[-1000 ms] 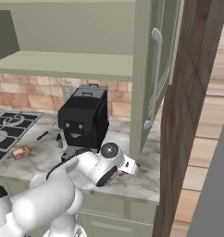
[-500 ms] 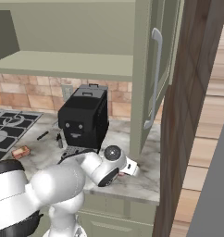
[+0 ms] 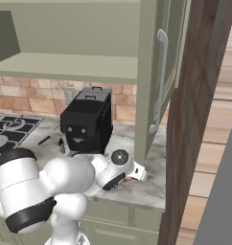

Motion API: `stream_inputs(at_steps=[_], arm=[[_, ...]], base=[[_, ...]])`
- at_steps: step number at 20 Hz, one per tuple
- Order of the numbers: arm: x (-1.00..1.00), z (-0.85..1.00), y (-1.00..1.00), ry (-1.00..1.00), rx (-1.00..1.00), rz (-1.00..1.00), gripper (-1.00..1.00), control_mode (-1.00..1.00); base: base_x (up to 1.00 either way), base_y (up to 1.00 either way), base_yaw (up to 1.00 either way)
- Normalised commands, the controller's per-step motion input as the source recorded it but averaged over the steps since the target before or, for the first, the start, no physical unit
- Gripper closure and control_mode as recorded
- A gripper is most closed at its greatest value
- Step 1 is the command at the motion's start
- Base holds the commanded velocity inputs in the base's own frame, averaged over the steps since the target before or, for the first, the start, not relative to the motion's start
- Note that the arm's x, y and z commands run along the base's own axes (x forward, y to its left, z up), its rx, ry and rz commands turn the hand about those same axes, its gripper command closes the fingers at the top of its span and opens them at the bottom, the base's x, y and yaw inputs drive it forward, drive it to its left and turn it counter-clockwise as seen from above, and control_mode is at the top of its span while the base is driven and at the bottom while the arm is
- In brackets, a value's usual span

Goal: Pick the bar soap and bar soap from the cabinet and place them on the counter.

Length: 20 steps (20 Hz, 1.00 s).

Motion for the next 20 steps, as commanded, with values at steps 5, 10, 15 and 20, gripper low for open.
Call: stream_inputs(at_steps=[5, 10, 15, 20], arm=[[0.11, -0.31, 0.00, 0.00, 0.00, 0.00, 1.00, -1.00], [0.04, -0.37, 0.00, 0.00, 0.00, 0.00, 1.00, -1.00], [0.00, -0.38, 0.00, 0.00, 0.00, 0.00, 1.00, -1.00], [0.01, -0.41, 0.02, 0.01, 0.00, 0.00, 1.00, -1.00]], base=[[0.00, 0.00, 0.00], [0.00, 0.00, 0.00], [0.00, 0.00, 0.00], [0.00, 0.00, 0.00]])
